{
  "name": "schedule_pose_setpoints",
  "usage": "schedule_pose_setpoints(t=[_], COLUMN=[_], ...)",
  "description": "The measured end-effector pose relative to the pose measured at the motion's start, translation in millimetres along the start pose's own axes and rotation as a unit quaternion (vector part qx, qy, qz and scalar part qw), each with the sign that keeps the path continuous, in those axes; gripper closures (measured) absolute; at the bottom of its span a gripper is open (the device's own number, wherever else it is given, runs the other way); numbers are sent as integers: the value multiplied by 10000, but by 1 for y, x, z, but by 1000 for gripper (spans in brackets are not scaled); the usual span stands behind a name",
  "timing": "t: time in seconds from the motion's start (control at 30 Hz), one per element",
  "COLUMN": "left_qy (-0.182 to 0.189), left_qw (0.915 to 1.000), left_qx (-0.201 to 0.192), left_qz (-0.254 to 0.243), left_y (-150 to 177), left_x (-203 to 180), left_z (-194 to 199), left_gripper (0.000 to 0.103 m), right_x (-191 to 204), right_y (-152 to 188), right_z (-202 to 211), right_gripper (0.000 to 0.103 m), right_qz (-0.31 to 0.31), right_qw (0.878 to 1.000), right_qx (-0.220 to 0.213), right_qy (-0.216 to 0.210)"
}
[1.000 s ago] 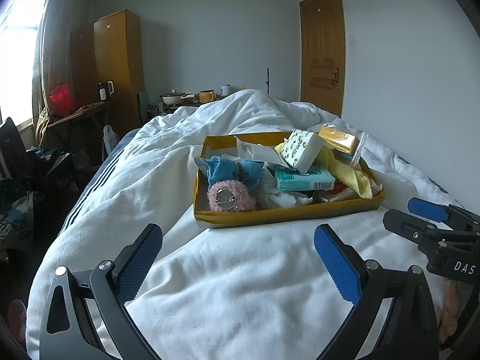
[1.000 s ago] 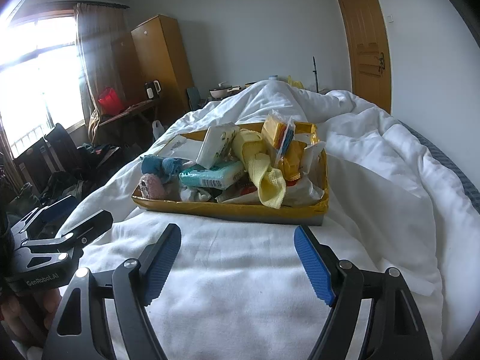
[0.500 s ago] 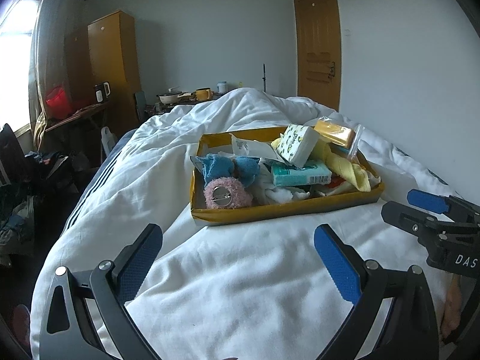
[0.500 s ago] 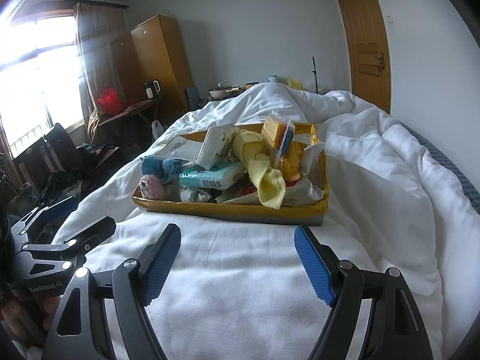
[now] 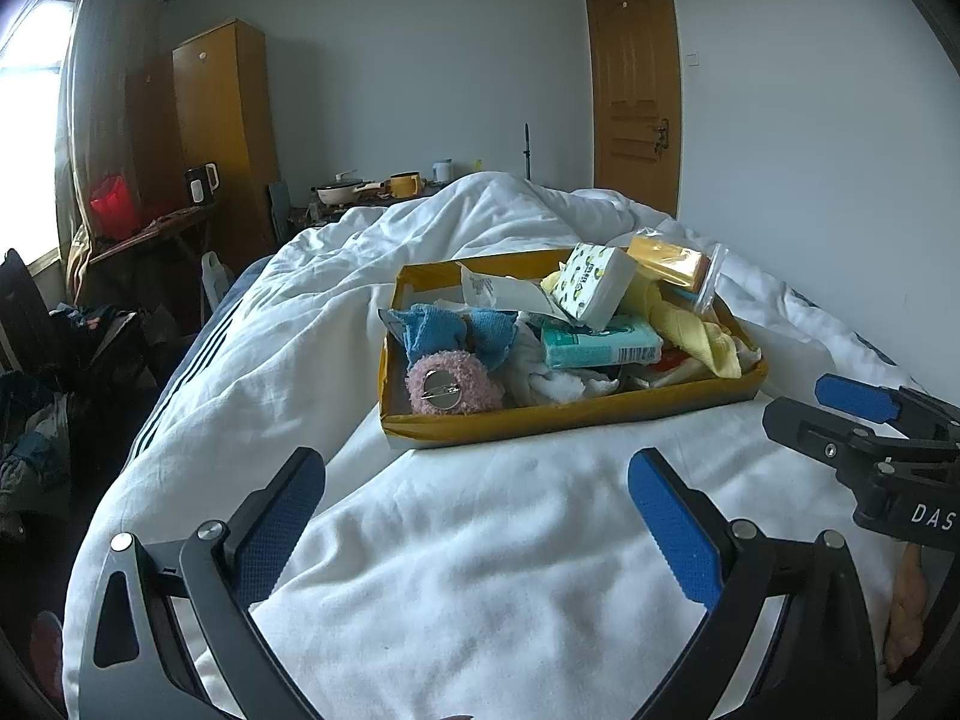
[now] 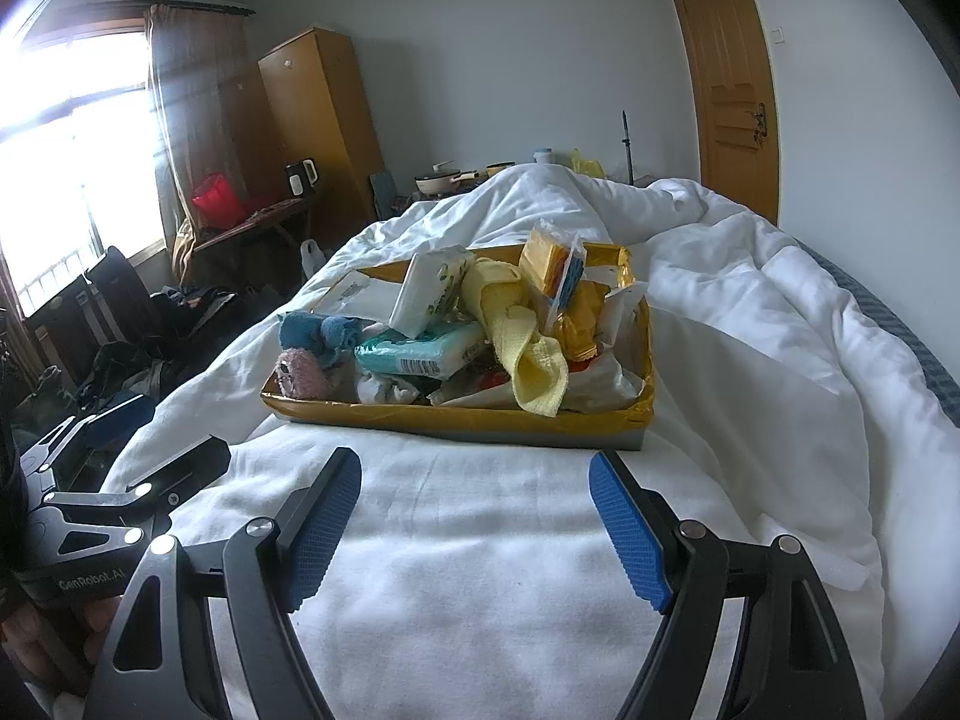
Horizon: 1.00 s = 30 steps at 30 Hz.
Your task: Organize soft objects
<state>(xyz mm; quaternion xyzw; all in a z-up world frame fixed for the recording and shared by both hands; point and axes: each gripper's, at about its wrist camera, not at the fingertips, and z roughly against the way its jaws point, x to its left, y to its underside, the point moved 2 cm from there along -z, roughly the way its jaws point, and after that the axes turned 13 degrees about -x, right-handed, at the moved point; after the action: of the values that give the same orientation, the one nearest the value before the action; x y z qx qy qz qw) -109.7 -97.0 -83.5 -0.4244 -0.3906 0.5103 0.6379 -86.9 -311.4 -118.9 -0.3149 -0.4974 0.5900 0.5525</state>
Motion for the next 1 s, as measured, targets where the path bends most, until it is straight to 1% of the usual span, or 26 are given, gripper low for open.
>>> schedule_pose_setpoints(t=[0.5, 1.0], left_qy=[-61, -30], left_qw=[10000, 10000], left_qx=[44, 49], left_qz=[53, 59], left_y=[0, 1], left_x=[3, 4], left_z=[-3, -3], left_gripper=[2, 2], right_x=[-4, -4], right_y=[0, -1], right_z=[3, 4], right_gripper=[21, 21], right_qz=[33, 36], right_qw=[10000, 10000], right_qx=[-6, -8], right_qy=[80, 75])
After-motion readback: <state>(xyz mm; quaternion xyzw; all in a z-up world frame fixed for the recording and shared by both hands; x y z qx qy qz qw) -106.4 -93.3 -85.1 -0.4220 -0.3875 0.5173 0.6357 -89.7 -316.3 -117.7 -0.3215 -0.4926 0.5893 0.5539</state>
